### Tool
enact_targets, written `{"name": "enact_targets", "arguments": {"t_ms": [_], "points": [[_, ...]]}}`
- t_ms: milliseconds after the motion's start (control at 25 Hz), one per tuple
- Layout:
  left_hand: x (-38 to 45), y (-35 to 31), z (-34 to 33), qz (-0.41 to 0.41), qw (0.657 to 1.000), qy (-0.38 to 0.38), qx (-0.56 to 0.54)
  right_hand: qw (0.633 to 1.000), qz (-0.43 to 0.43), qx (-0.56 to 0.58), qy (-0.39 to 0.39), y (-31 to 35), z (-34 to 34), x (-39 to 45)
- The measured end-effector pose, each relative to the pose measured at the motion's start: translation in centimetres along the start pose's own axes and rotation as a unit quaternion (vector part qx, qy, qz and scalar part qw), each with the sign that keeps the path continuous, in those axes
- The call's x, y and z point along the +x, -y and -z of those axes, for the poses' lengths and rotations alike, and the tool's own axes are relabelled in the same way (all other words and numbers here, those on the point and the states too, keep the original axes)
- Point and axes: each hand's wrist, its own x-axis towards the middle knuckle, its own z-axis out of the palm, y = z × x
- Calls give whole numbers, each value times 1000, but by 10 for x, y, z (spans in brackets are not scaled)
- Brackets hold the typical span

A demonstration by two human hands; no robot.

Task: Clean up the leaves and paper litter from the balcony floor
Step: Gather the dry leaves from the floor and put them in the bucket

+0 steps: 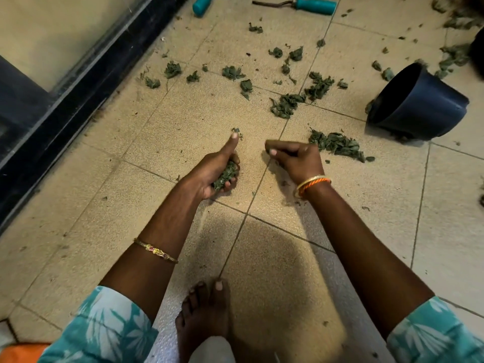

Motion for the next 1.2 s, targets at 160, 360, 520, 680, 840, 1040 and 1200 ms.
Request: {"name": "enact_targets", "arguments": {"t_ms": [160, 360, 520, 680, 840, 1040, 1200], "points": [[1, -1, -15, 8, 998, -13, -54, 988, -58, 145, 13, 33, -25, 6], [-1, -7, -19, -35, 987, -50, -146, 960, 191, -189, 74, 15, -76, -27], [-1, -7, -3, -25, 980, -97, -171, 930, 195, -279, 141, 14, -83, -26], [7, -7, 22, 31, 976, -145, -160, 943, 184, -253, 110, 13, -66, 26], [10, -5, 27, 42, 979, -127, -152, 864, 168, -422, 216, -14, -61, 70], [15, 0, 24, 71, 983, -99, -139, 802, 232, -487, 256, -25, -39, 29], [20, 6, 12, 96, 987, -55, -115, 826, 237, -465, 212, -31, 23, -36]]}}
